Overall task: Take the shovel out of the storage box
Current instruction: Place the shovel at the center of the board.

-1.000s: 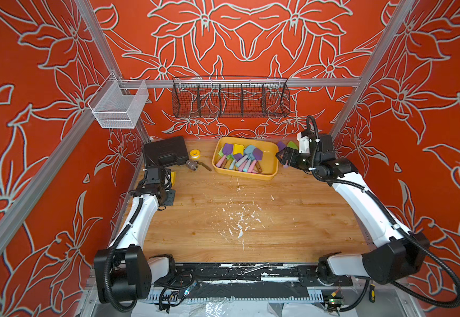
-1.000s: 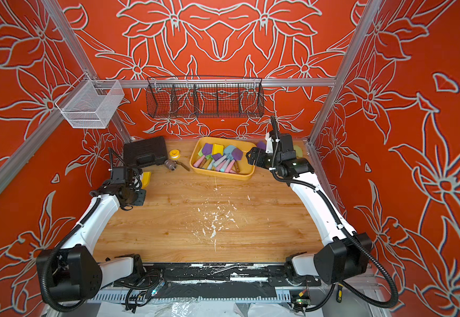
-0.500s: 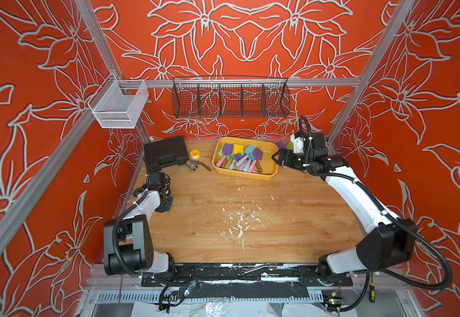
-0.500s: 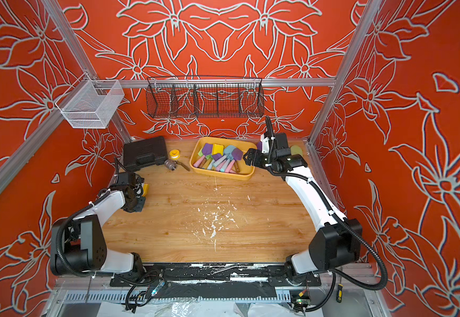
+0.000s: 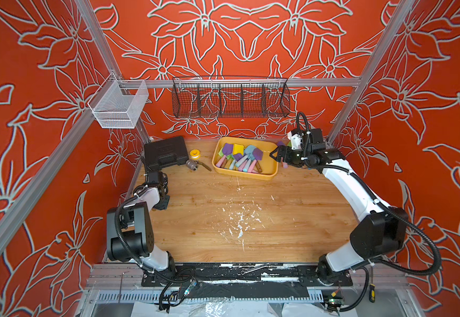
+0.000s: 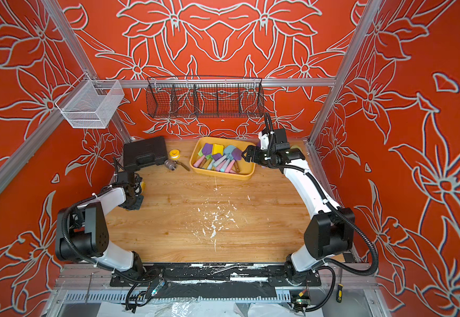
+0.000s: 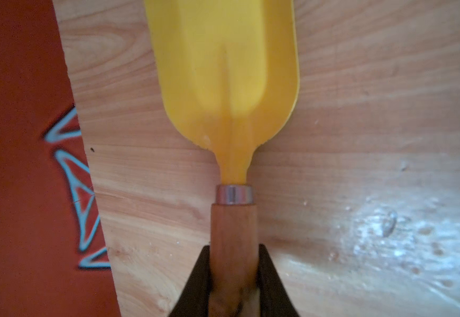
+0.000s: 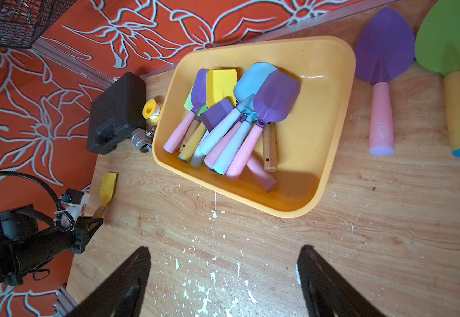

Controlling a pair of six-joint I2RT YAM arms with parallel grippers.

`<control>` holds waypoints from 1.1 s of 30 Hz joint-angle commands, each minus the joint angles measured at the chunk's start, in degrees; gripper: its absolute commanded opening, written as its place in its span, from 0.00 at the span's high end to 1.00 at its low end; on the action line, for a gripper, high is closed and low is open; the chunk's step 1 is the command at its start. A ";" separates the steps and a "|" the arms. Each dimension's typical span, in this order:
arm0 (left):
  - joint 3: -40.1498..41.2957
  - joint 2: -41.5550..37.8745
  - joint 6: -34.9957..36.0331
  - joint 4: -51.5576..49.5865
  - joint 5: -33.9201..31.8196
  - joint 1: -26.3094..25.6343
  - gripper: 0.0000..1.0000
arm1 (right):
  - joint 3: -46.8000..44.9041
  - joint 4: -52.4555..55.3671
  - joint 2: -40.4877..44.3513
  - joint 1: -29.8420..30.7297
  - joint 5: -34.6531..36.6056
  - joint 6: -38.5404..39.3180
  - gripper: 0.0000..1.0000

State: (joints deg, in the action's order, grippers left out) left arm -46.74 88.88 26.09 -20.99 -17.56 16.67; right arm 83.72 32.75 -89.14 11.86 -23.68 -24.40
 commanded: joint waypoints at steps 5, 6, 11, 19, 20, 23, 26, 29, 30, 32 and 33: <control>-0.54 1.97 0.64 -2.99 0.84 1.36 0.54 | 1.96 2.47 -1.54 -0.67 -1.94 0.90 0.15; -0.41 1.77 0.74 -3.00 0.95 1.36 0.53 | 2.15 2.66 -1.76 -0.80 -2.13 0.85 0.15; -0.34 1.48 0.77 -2.74 -0.72 1.55 0.50 | 3.20 3.59 -2.35 -1.14 -2.67 0.58 0.15; 0.55 -1.61 0.06 -2.32 -2.69 1.79 0.42 | 3.47 4.00 -2.70 -1.57 -3.39 -0.16 0.15; 0.35 -2.02 -0.13 -2.62 -2.72 1.83 0.41 | 3.46 3.83 -2.84 -1.50 -3.57 -0.45 0.15; -0.37 -4.04 -0.86 -3.66 -2.97 1.86 0.24 | 3.69 3.75 -3.24 -1.51 -3.79 -1.32 0.15; -2.48 -7.54 -2.06 -7.07 -3.51 1.79 0.09 | 4.53 4.14 -3.61 -1.49 -3.19 -2.26 0.15; -5.13 -12.54 -3.12 -11.21 -4.19 1.81 0.03 | 5.80 5.85 -4.59 -1.49 -1.89 -3.86 0.15; -6.17 -14.34 -4.11 -12.74 -3.95 1.68 0.03 | 6.25 6.81 -5.16 -1.47 -1.40 -4.75 0.15; -7.99 -18.32 -5.95 -15.84 -4.16 -0.31 0.03 | 7.66 9.35 -6.71 -1.37 -0.13 -6.65 0.16; -8.35 -20.15 -6.73 -16.13 -5.25 -1.84 0.03 | 8.28 10.25 -7.49 -1.23 0.15 -7.46 0.17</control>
State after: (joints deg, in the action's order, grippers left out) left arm -52.90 73.25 21.98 -31.77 -21.41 17.17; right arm 89.84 38.74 -94.65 10.83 -25.52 -28.45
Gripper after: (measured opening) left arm 0.970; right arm 0.832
